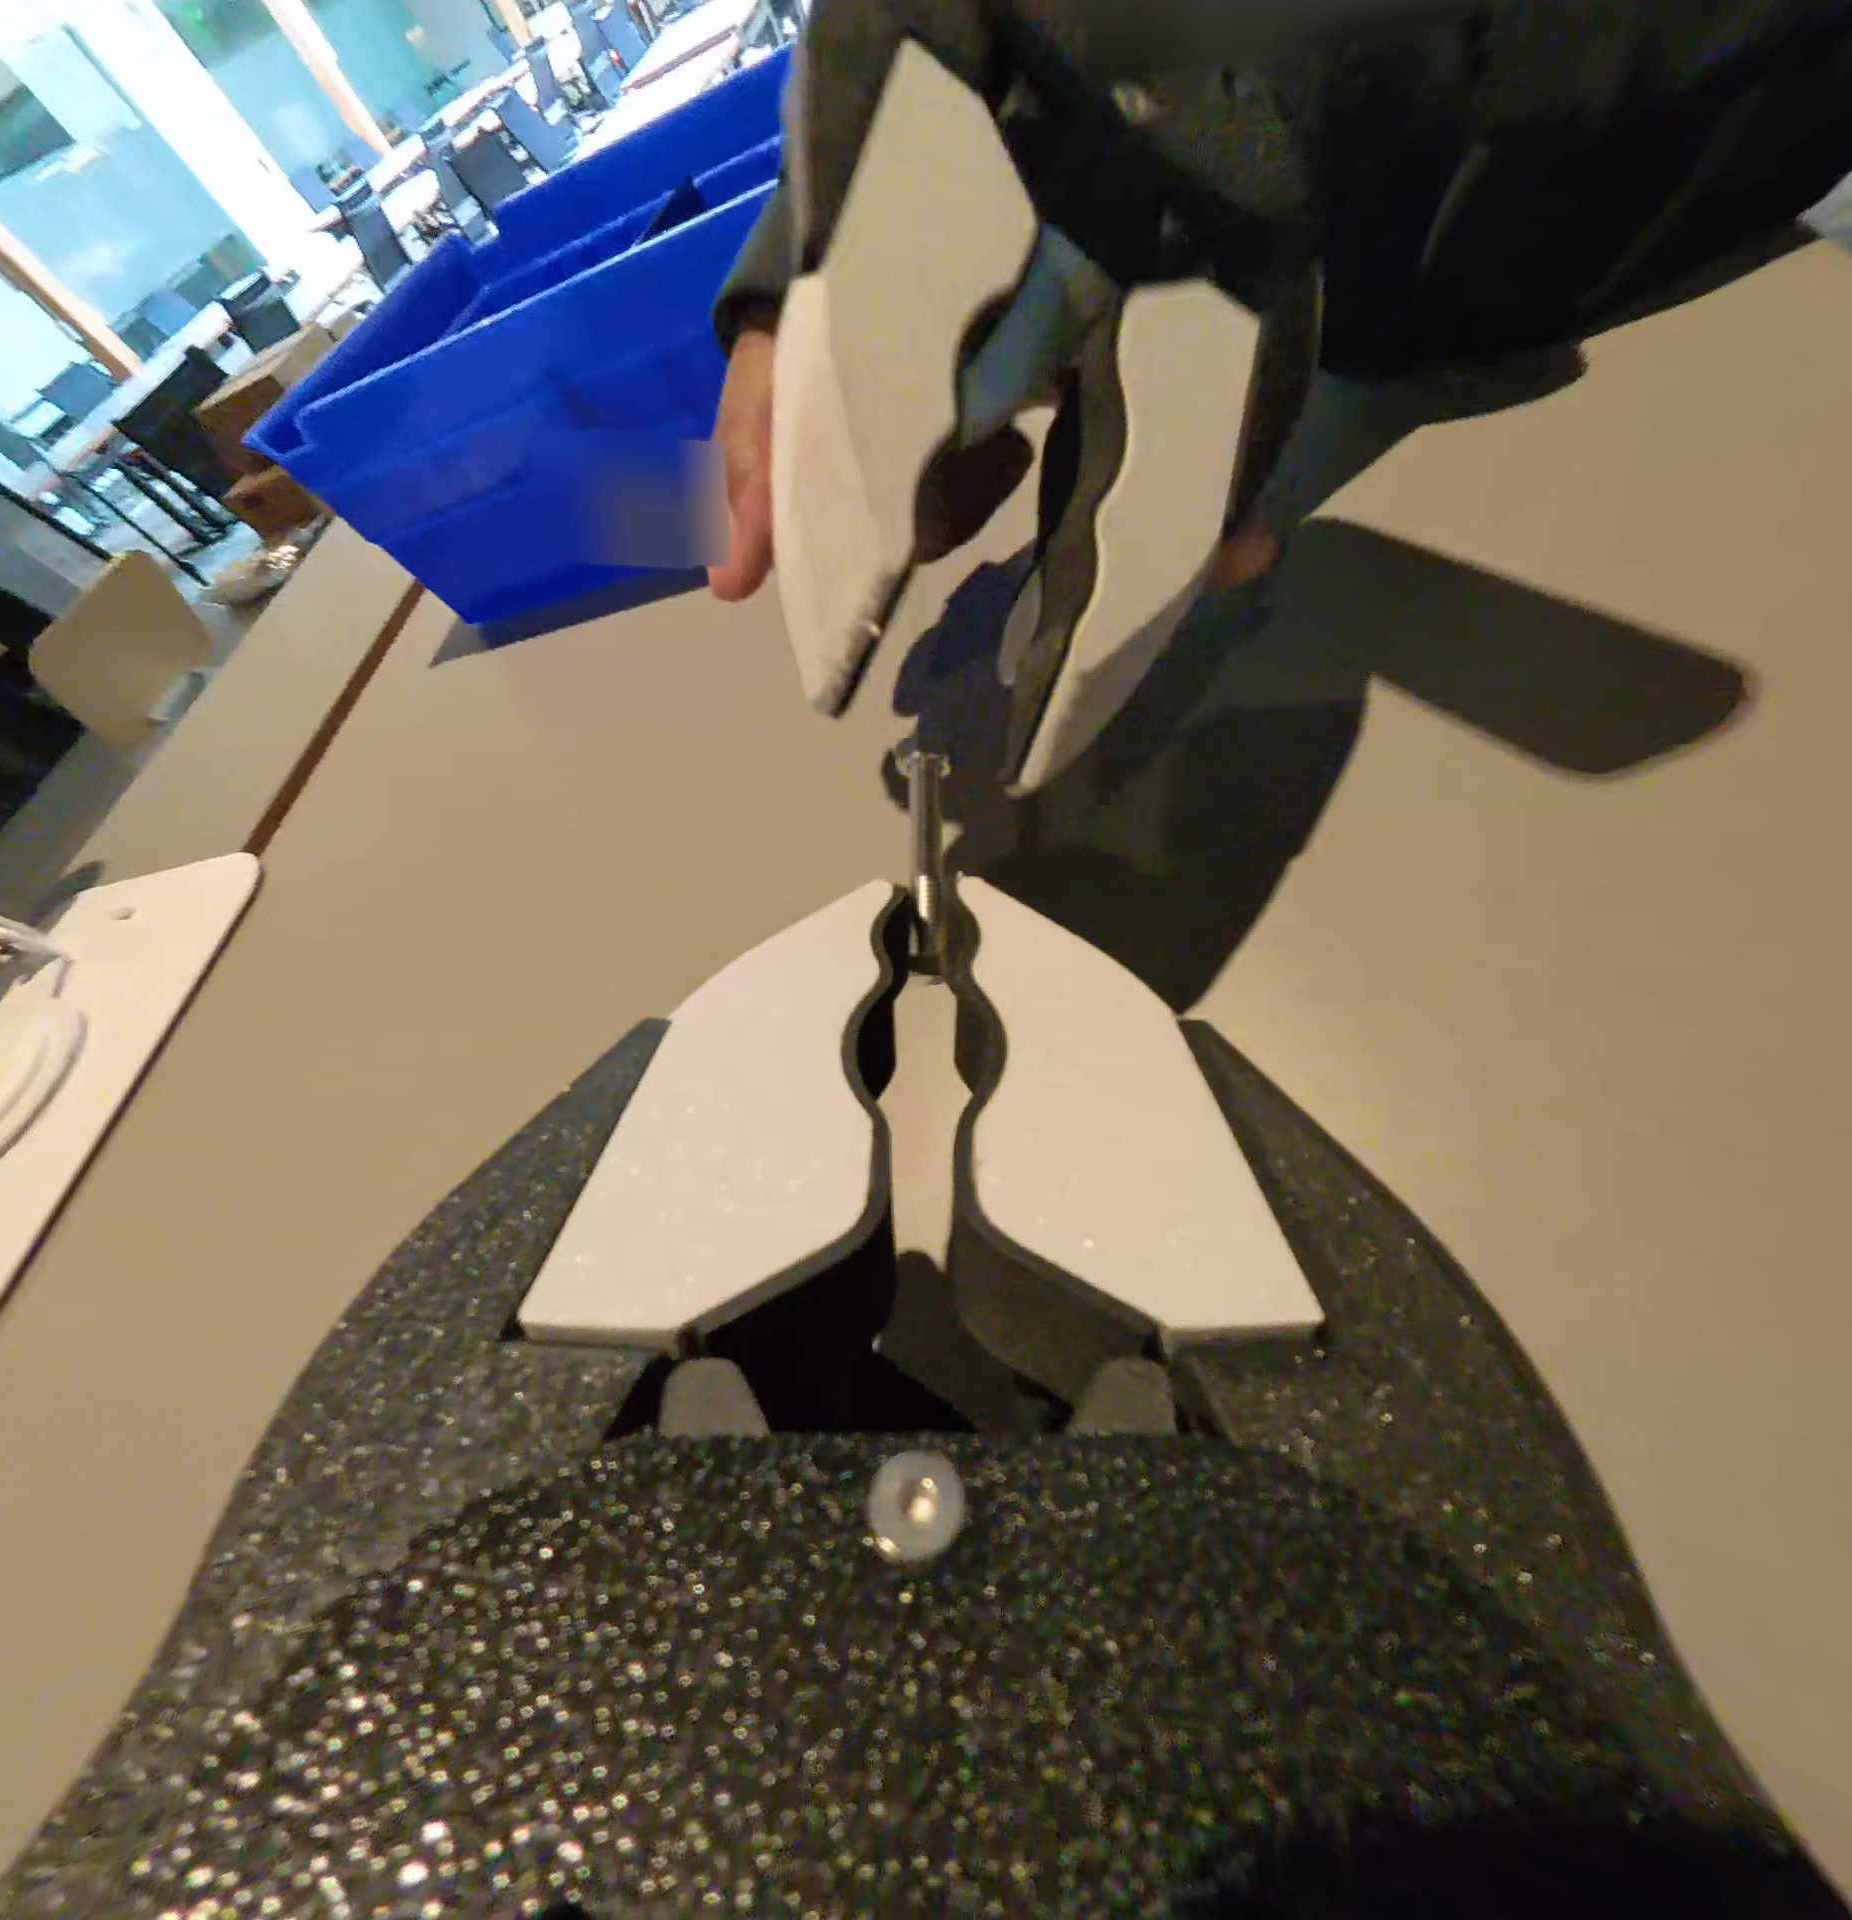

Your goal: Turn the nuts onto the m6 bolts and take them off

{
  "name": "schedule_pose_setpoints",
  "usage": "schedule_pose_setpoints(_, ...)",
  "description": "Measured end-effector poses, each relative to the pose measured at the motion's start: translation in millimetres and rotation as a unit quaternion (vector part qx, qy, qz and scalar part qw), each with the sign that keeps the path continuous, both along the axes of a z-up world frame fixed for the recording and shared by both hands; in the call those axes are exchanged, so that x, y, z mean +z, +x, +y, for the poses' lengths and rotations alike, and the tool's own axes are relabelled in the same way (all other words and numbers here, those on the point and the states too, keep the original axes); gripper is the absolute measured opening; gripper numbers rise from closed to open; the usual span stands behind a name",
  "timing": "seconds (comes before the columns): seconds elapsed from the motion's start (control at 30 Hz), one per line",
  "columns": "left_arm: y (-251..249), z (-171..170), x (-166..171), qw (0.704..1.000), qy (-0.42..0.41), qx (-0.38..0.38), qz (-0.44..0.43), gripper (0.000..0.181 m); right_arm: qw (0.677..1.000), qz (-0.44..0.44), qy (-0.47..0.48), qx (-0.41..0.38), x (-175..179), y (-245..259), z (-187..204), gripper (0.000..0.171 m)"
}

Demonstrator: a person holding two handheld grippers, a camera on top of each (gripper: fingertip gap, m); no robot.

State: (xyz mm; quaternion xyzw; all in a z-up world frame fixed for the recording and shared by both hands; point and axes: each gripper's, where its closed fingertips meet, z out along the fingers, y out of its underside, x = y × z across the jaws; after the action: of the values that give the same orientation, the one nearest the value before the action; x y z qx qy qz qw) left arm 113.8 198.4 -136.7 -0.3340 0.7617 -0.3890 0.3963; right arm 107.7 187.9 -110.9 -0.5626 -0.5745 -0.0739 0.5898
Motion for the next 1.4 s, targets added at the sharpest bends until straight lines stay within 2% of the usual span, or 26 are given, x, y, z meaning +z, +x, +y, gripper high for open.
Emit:
schedule_pose_setpoints(0.17, 2, 1, 2, 0.999, 0.038, 0.008, -0.022, 0.005, 0.981, 0.123, -0.146, -0.027, -3, 9, 2, 0.029)
schedule_pose_setpoints(0.27, 2, 0, 4, 0.998, 0.047, 0.005, -0.029, 0.005, 0.968, 0.144, -0.2, -0.042, -10, 11, 3, 0.027)
schedule_pose_setpoints(0.33, 2, -1, 3, 0.998, 0.05, 0.003, -0.027, 0.005, 0.968, 0.129, -0.212, -0.048, -16, 11, 3, 0.014)
schedule_pose_setpoints(0.4, 0, -4, 0, 0.999, 0.039, -0.007, -0.015, 0.005, 0.98, 0.082, -0.18, -0.033, -19, 10, 0, 0.01)
schedule_pose_setpoints(0.47, -3, -12, -2, 0.999, -0.004, -0.03, 0.011, 0.005, 0.997, -0.005, -0.081, 0.0, -18, 7, -6, 0.01)
schedule_pose_setpoints(0.53, -5, -14, -3, 0.998, -0.032, -0.036, 0.03, 0.006, 0.994, -0.101, 0.036, 0.02, -18, 5, -8, 0.01)
schedule_pose_setpoints(0.57, -5, -12, -3, 0.998, -0.038, -0.034, 0.031, 0.006, 0.991, -0.122, 0.057, 0.012, -19, 6, -6, 0.01)
schedule_pose_setpoints(0.6, -6, -11, -1, 0.998, -0.044, -0.033, 0.029, 0.006, 0.992, -0.114, 0.051, 0.005, -19, 7, -4, 0.015)
schedule_pose_setpoints(0.67, -4, -6, 2, 0.999, -0.04, -0.021, 0.013, 0.005, 0.999, -0.043, 0.002, -0.008, -14, 7, -3, 0.026)
schedule_pose_setpoints(0.83, -1, -2, 2, 1.0, 0.007, -0.005, -0.007, 0.005, 0.981, 0.125, -0.143, -0.027, -4, 11, -1, 0.029)
schedule_pose_setpoints(0.93, 0, -4, 3, 0.999, 0.026, -0.007, -0.019, 0.005, 0.966, 0.155, -0.202, -0.043, -11, 13, 1, 0.024)
schedule_pose_setpoints(1.0, 0, -5, 1, 1.0, 0.025, -0.01, -0.015, 0.005, 0.966, 0.127, -0.221, -0.041, -21, 11, -2, 0.012)
schedule_pose_setpoints(1.07, -2, -8, -3, 1.0, 0.018, -0.021, -0.002, 0.005, 0.98, 0.078, -0.181, -0.025, -23, 8, -6, 0.011)
schedule_pose_setpoints(1.13, -4, -14, -5, 0.999, -0.007, -0.038, 0.02, 0.005, 0.996, -0.001, -0.091, -0.001, -23, 6, -10, 0.011)
schedule_pose_setpoints(1.23, -8, -17, -3, 0.997, -0.049, -0.048, 0.043, 0.006, 0.989, -0.128, 0.071, 0.014, -19, 6, -9, 0.011)
schedule_pose_setpoints(1.3, -8, -15, 1, 0.996, -0.062, -0.046, 0.035, 0.005, 0.989, -0.123, 0.082, 0.009, -15, 5, -8, 0.012)
schedule_pose_setpoints(1.4, -6, -10, 3, 0.998, -0.051, -0.032, 0.019, 0.005, 0.998, -0.045, 0.041, 0.001, -8, 5, -8, 0.03)
